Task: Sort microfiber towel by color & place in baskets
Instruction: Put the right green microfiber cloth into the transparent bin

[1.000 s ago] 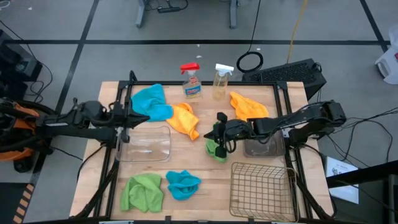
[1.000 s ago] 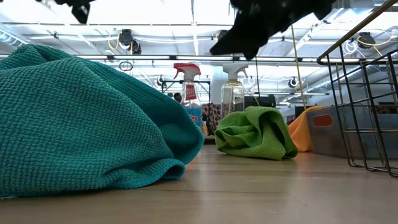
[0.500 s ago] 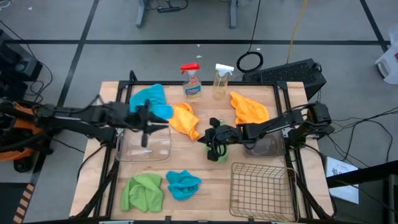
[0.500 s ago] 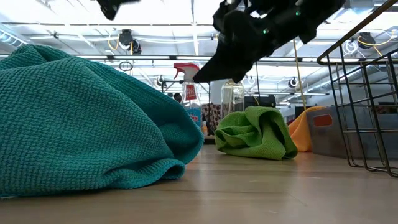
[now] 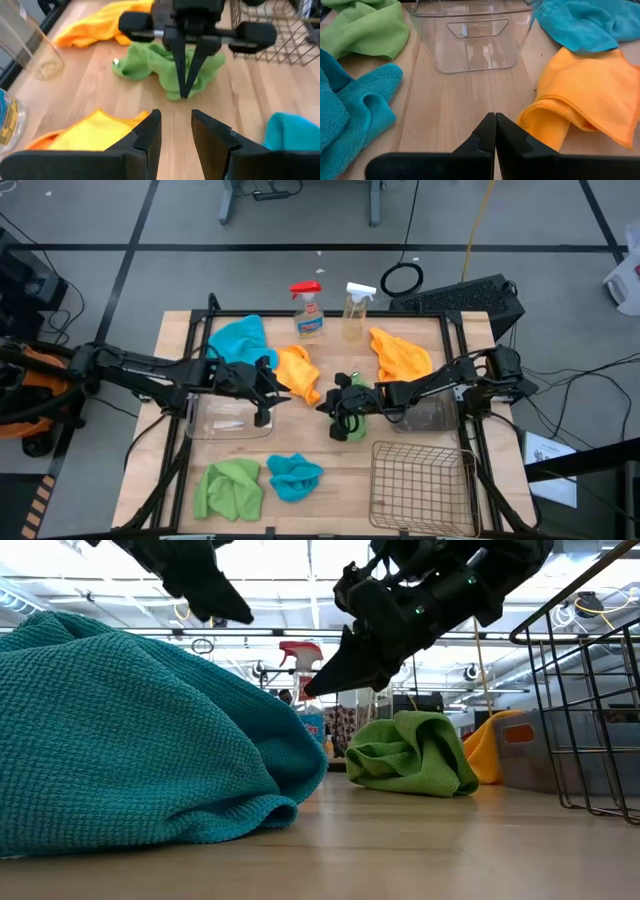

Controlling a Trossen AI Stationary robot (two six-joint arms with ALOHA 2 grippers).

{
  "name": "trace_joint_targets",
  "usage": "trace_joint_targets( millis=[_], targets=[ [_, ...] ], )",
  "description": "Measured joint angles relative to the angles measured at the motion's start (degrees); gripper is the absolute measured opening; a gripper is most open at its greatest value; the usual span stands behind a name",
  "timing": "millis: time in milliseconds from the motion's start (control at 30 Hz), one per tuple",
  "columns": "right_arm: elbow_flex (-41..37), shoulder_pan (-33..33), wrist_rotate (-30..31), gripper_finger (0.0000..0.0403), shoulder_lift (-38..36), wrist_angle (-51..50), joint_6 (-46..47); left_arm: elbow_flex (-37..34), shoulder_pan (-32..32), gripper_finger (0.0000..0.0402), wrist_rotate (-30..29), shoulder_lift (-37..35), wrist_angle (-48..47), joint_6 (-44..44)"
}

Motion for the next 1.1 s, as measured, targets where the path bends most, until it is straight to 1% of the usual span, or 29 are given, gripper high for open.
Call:
trace_joint_targets(
  millis=[100,233,367,467,667,733,867,967,1100],
  targets=[
    [0.0,0.01,0.09,0.0,0.0,0.24,1.01,0.0,0.0,0.0114,-0.04,0.61,-0.61,-0.29],
    [0.0,0.01,0.09,0.0,-0.02,0.02,4.71,0.0,0.01,0.0114,-0.21,0.83,-1.52,-0.24],
    [0.0,0.0,-0.2,0.0,-0.33,-1.72,6.33,0.0,0.02,0.0114,-2.24,0.83,-1.97,-0.45],
    [0.0,-0.03,-3.0,0.0,-1.78,-5.9,6.35,0.0,0.0,0.0114,-2.79,0.81,-1.94,-1.77],
    [0.03,-0.03,-3.19,0.0,-6.46,-17.29,8.45,0.0,0.0,0.0114,-3.08,1.25,-2.41,-4.82],
    [1.56,-0.14,-3.24,0.0,-7.93,-24.5,8.5,0.0,0.0,0.0114,-3.19,1.8,-1.49,-4.85],
    [8.0,-0.16,-2.91,0.0007,-9.18,-39.86,8.09,0.0,0.0,0.0114,-3.84,4.26,2.36,-4.69],
    [11.29,-0.16,-2.94,0.0025,-9.18,-45.73,6.03,-0.01,0.0,0.0114,-5.38,7.09,6.4,-4.28],
    [12.04,-0.16,-2.97,0.0065,-9.18,-47.79,3.82,-0.06,0.0,0.0114,-6.48,11.11,10.28,-4.3]
  ],
)
